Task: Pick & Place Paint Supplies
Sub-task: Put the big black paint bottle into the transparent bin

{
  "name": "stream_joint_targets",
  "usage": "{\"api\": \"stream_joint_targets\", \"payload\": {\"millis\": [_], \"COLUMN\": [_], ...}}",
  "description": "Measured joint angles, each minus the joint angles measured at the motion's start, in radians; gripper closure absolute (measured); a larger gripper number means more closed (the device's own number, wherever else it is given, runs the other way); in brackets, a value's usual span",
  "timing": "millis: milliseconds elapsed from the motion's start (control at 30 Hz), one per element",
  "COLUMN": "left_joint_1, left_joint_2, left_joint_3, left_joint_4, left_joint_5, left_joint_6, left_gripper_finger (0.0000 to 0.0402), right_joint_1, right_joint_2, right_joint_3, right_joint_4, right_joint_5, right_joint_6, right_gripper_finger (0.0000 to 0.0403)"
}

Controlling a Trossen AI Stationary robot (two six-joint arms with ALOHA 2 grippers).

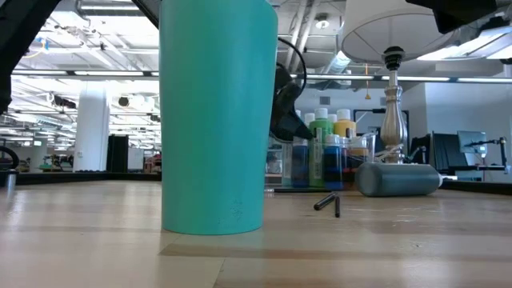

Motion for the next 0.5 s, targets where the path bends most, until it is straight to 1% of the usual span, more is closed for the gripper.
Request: {"api": "stream_joint_targets", "payload": {"millis": [167, 300, 433, 500], "left_joint_1": [0.000, 0.000, 0.011, 0.025], "left_joint_2": [-0.041, -0.069, -0.080, -0.080], "left_joint_3": [0.001, 0.001, 0.001, 0.001], "left_joint_4": [-0.025, -0.083, -0.140, -0.171], "left_joint_5": [0.002, 0.007, 0.056, 0.105], "left_joint_6": [0.004, 0.019, 0.048, 0.055], "left_gripper_finger": [0.0240, 0.0240, 0.0240, 0.0240], "right_joint_1": [0.000, 0.000, -0.001, -0.001], "right_joint_2": [0.000, 0.000, 0.000, 0.000], "right_joint_3": [0.000, 0.000, 0.000, 0.000], "right_joint_4": [-0.002, -0.004, -0.005, -0.005], "right_joint_5": [0.000, 0.000, 0.000, 0.000], "right_joint_6": [0.000, 0.005, 0.007, 0.007], "right_gripper_finger": [0.0173, 0.0173, 0.0173, 0.0173]}}
